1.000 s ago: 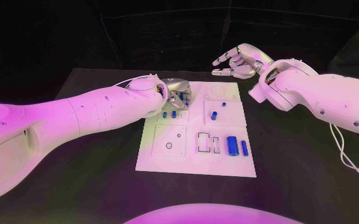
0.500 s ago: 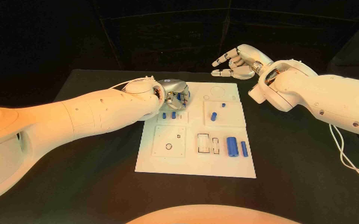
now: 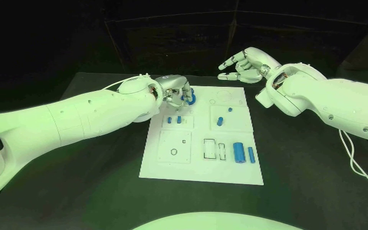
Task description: Assemble the parts on the task board
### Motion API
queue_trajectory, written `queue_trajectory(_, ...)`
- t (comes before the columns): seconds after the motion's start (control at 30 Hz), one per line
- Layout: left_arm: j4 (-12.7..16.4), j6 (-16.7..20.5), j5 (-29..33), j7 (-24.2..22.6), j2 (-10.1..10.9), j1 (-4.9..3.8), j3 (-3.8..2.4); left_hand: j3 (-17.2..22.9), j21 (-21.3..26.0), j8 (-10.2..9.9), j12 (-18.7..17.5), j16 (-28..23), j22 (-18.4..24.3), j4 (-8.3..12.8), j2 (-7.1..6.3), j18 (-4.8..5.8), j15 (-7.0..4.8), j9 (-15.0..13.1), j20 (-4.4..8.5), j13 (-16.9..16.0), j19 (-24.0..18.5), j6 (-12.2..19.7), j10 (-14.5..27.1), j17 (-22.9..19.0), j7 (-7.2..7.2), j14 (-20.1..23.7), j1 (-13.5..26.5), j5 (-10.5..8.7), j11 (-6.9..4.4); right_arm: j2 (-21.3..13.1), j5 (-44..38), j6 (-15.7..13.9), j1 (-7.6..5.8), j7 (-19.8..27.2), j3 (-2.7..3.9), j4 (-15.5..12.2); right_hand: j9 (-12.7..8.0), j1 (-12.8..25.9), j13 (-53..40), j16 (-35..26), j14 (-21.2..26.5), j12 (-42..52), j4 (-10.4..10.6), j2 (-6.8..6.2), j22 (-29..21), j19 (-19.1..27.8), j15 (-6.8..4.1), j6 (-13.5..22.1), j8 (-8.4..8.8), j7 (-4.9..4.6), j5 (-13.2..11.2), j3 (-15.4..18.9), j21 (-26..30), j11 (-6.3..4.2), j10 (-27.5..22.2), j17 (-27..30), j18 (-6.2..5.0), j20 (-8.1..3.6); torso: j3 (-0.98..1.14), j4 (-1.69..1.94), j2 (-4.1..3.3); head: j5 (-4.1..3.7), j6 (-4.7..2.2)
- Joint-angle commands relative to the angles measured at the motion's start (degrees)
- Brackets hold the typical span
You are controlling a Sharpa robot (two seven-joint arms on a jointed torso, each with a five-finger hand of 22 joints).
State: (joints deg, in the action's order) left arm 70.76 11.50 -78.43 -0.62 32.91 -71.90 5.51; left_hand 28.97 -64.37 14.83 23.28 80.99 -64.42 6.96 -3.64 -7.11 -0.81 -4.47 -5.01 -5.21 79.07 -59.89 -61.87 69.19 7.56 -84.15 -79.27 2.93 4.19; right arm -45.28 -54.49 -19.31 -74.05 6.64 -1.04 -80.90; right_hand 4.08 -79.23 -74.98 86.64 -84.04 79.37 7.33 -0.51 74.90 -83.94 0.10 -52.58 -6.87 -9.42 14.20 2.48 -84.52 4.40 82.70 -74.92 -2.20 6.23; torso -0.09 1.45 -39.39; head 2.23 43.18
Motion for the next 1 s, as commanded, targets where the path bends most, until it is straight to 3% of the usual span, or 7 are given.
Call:
queue_trajectory(0.03,0.53,-1.08,0.65,-0.04,0.92,-0.10,-0.19,0.37,-0.31,-0.25,-0.35,0.23,-0.13,-0.04,-0.15,0.95,-0.16,0.02,0.10,-0.06,0.17,-0.42,-1.09,-0.14,-0.03,-1.14,0.57,0.20,-0.64,-0.03,-0.11,-0.34,-0.11,0.43,0.04,-0.01,-0.06,0.14,-5.80,-0.22,-4.40,-0.06,-0.14,0.58,2.89,-0.49,-0.30,0.22,-0.33,0.13,0.22,0.27,0.28,-0.16,-0.14,-8.52,-0.37,-0.39,0.01,-0.07,-0.07,0.10,-0.07)
queue_trajectory(0.43,0.21,-3.43,1.11,0.76,2.96,-0.05,-0.26,0.26,-0.57,-0.73,-0.94,0.14,-0.50,-0.05,-0.73,0.98,-0.13,-0.02,0.05,-0.01,0.20,-0.73,-1.52,-0.49,-0.03,-1.10,1.53,0.19,-0.64,0.09,-0.11,-0.26,-0.11,0.42,0.04,0.12,-0.05,0.15,-5.79,-0.21,-4.41,-0.06,-0.14,0.70,2.85,-0.48,-0.31,0.18,-0.37,0.13,0.29,0.28,0.30,-0.17,-0.14,-8.54,-0.38,-0.40,-0.01,-0.19,-0.10,0.34,0.06)
queue_trajectory(1.0,-0.56,-6.31,1.51,0.72,3.11,0.07,-0.20,0.10,-0.74,-0.94,-1.22,0.00,-0.73,-0.01,-1.06,1.01,-0.16,-0.05,0.04,0.01,0.24,-0.89,-1.76,-0.86,-0.10,-1.02,1.91,0.15,-0.70,0.04,-0.11,-0.34,-0.11,0.45,0.04,0.02,-0.05,0.15,-5.79,-0.21,-4.41,-0.06,-0.14,0.70,2.85,-0.48,-0.31,0.18,-0.37,0.13,0.29,0.28,0.30,-0.17,-0.14,-8.54,-0.38,-0.40,0.04,-0.17,-0.10,0.22,0.26)
